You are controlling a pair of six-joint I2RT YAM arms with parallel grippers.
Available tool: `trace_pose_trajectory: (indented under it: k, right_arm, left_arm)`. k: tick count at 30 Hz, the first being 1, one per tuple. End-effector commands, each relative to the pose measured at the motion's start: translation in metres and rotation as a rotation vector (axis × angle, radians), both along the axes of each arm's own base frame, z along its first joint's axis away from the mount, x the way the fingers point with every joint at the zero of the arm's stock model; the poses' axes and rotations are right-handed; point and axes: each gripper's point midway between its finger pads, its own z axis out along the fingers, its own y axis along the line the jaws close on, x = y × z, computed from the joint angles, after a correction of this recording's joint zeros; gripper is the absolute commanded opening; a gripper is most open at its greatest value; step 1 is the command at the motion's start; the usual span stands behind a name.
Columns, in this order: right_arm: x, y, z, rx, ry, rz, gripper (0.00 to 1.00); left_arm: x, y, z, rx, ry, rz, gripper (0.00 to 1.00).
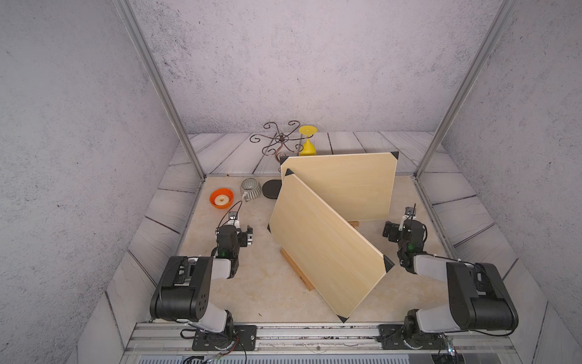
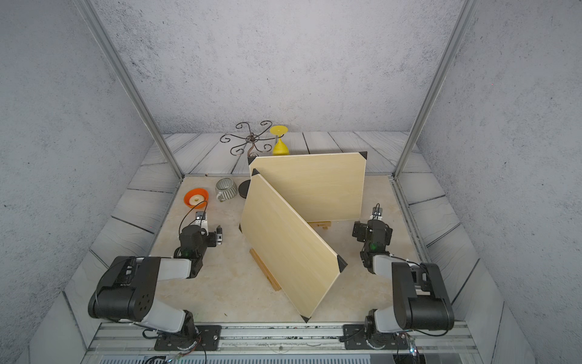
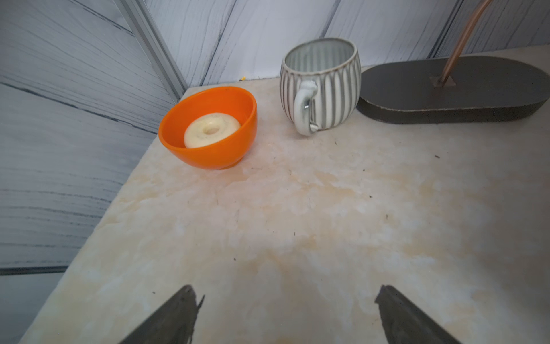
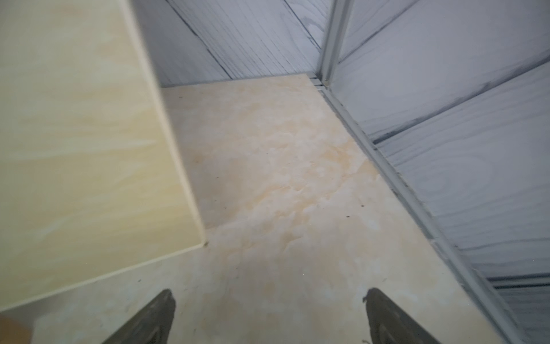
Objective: Assemble the easel
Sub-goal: Reset both arms
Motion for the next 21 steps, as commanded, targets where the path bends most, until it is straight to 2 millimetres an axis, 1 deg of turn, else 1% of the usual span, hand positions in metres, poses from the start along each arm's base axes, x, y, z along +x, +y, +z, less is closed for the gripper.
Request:
trace_pose_trajectory:
  k: [1, 3, 4, 5, 18, 21]
  right_arm:
    - [0.011, 0.014, 0.017, 0.004, -0.152, 0.087, 0.99]
    - [0.022, 0.005, 0.008, 0.012, -0.054, 0.027, 0.99]
    - [0.026, 0.006, 0.009, -0.001, -0.026, 0.032, 0.99]
    - [0.028, 0.008, 0.010, -0.028, -0.041, 0.028, 0.99]
    - [0.026, 0.010, 0.010, -0.030, -0.032, 0.031, 0.99]
    - [0.029, 0.015, 0.008, -0.028, -0.021, 0.066, 0.99]
  left_arm:
    - [0.017, 0.012, 0.023, -0.020, -0.052, 0.055, 0.97]
    - [0.020, 0.023, 0.023, -0.053, -0.053, 0.091, 0.97]
    - [0.019, 0.024, 0.023, -0.055, -0.050, 0.090, 0.97]
    - [0.019, 0.024, 0.023, -0.056, -0.044, 0.091, 0.97]
    - [0.019, 0.024, 0.023, -0.055, -0.049, 0.089, 0.97]
    - [0.019, 0.024, 0.023, -0.055, -0.049, 0.089, 0.97]
